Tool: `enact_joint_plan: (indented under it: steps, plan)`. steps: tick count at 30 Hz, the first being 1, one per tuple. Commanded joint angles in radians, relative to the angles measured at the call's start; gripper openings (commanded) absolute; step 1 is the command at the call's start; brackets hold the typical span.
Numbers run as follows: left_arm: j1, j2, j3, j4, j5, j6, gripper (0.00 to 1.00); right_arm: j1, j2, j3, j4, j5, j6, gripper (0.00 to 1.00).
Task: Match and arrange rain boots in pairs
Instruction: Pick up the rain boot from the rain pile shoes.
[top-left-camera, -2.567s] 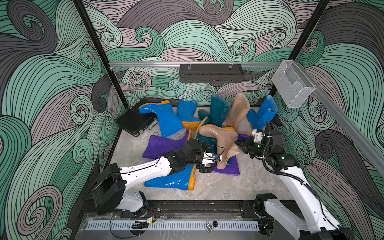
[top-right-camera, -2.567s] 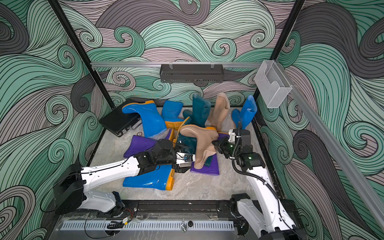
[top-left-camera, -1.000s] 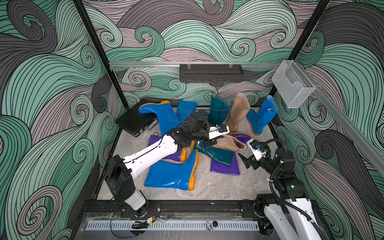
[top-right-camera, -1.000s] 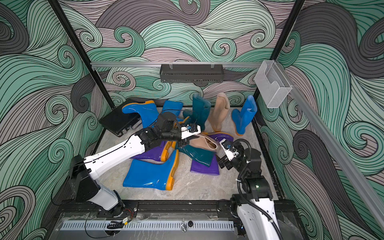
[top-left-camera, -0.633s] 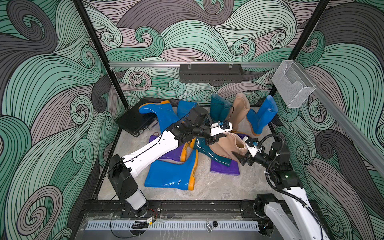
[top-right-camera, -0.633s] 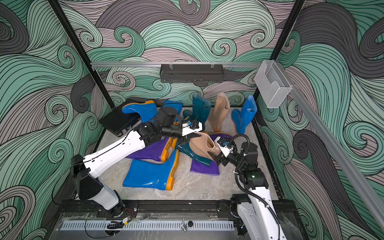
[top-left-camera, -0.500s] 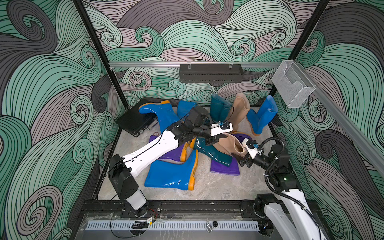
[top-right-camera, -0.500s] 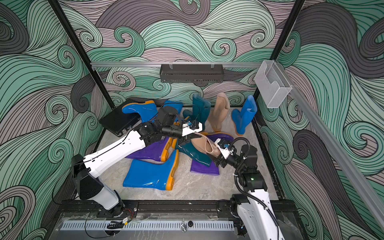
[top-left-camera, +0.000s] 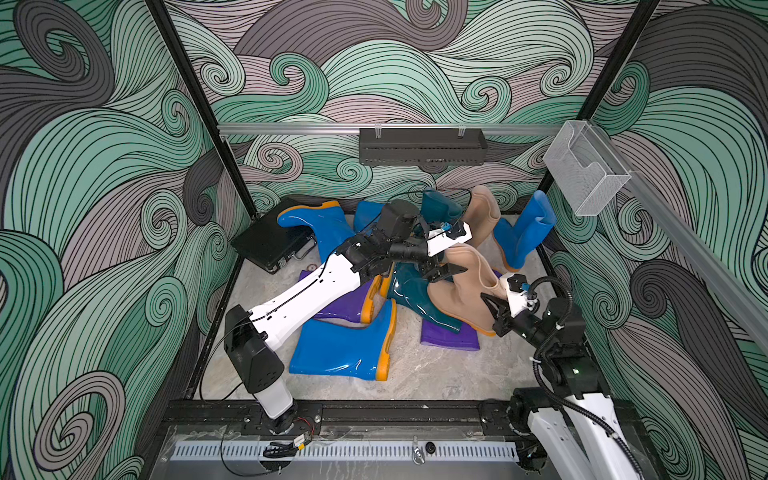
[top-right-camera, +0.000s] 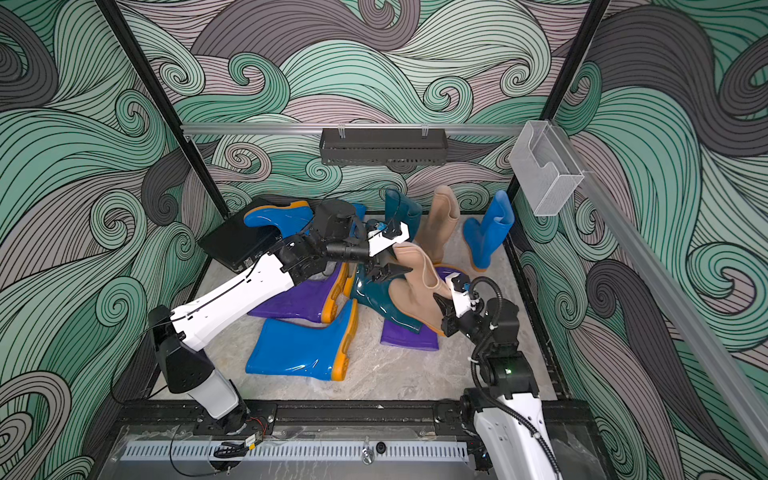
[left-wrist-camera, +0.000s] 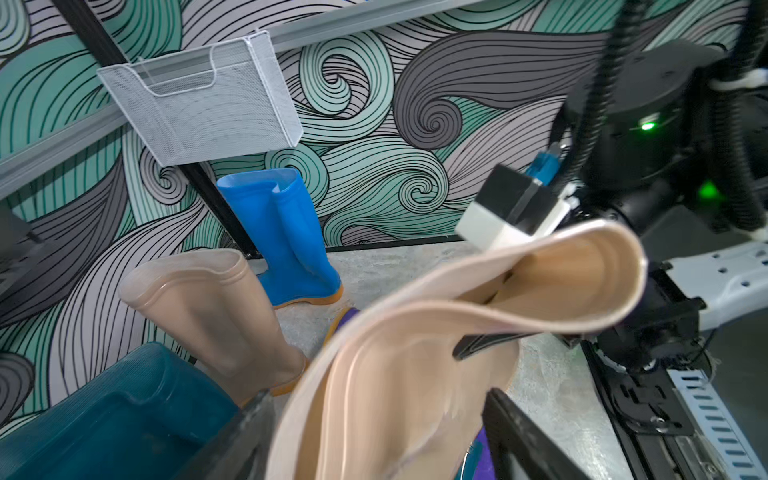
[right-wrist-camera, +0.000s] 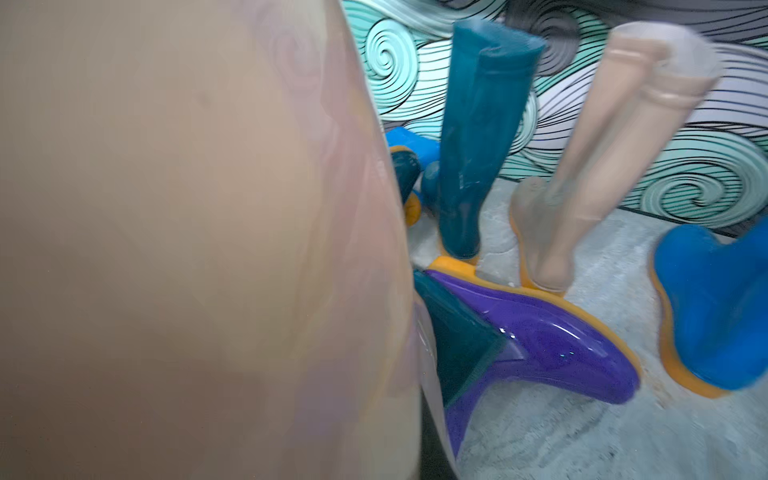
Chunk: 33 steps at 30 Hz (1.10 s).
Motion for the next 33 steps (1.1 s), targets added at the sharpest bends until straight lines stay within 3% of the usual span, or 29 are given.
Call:
enact_joint_plan:
  steps: [1, 7, 9, 11, 14, 21, 33]
  plan:
    - [0.007, -0.046, 0.024, 0.064, -0.133, -0.106, 0.86, -0.002, -0.054, 0.135, 0.076, 0.172, 0.157, 0.0]
    - [0.011, -0.035, 0.026, 0.103, -0.271, -0.232, 0.91, -0.003, 0.013, 0.235, 0.095, 0.304, 0.258, 0.0]
    - [0.009, -0.027, 0.013, 0.123, -0.27, -0.264, 0.91, -0.003, 0.054, 0.234, 0.146, 0.31, 0.289, 0.0]
    - [0.008, -0.017, 0.0, 0.142, -0.256, -0.304, 0.99, -0.001, 0.11, 0.244, 0.176, 0.327, 0.321, 0.0]
    - [-0.009, -0.011, -0.036, 0.182, -0.229, -0.324, 0.99, 0.0, 0.166, 0.245, 0.197, 0.322, 0.364, 0.0]
    - [-0.149, 0.031, -0.118, 0.317, -0.325, -0.211, 0.99, 0.053, 0.17, 0.046, 0.375, 0.4, 0.373, 0.0]
    - [-0.176, 0.098, -0.065, 0.368, -0.358, -0.36, 0.98, 0.218, 0.24, -0.135, 0.598, 0.556, 0.317, 0.0]
